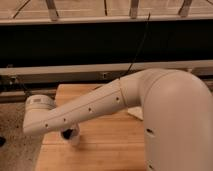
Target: Place the eraser in the ceramic cup
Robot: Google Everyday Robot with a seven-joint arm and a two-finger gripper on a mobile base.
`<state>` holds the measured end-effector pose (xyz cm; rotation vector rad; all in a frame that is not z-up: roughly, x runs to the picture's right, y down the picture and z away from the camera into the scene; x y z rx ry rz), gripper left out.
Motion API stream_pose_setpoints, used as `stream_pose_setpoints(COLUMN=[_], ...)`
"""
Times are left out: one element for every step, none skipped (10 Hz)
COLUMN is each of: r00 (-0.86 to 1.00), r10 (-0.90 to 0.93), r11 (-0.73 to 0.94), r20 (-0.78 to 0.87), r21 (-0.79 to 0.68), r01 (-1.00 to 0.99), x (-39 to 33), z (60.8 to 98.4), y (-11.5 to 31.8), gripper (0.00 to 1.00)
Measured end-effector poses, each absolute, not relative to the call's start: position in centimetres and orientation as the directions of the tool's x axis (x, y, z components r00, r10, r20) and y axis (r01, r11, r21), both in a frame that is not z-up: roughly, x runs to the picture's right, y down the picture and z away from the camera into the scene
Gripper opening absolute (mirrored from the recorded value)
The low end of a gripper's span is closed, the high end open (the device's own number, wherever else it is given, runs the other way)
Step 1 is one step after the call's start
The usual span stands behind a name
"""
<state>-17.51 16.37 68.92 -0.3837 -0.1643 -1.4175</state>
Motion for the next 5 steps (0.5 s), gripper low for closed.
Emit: stream_pose_setpoints(r00=[0.164,0.165,0.157,0.150,0.145], r10=[-0.923,-0.920,-0.924,-0.926,-0.927], r11=[0.113,0.114,0.107,0.101,0.097], r20=[0.349,0.355,0.349,0.345,0.346], r21=[-0.161,-0.161,-0.158,-0.156,-0.153], r01=[0.980,0.980,0.982,0.983,0.984], x=[-17.0,-16.7,-17.1,-17.7,-18.1], z=[69.0,69.1,69.2,69.2,69.2], y=[16.2,16.1,16.2,16.3,16.3], gripper=[0.80,0.77,0.66,0.56,0.49])
